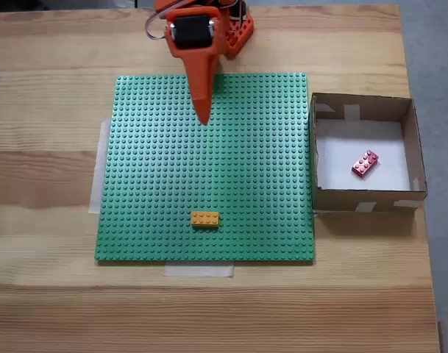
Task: Pick the red lego block and put it in the box.
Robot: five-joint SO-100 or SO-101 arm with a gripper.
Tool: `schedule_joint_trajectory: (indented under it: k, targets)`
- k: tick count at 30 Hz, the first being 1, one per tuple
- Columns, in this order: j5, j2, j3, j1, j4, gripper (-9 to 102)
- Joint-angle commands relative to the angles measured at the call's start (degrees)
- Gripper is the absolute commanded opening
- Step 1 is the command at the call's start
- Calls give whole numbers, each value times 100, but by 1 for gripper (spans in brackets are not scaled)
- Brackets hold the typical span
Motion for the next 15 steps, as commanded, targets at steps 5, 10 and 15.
schedule_joint_trajectory:
  k: [5,10,15]
  targets:
    - [-62,1758,1406,299,316,-1]
    - [-176,2329,2004,431,589,-1]
    - [-308,2461,2426,510,536,-1]
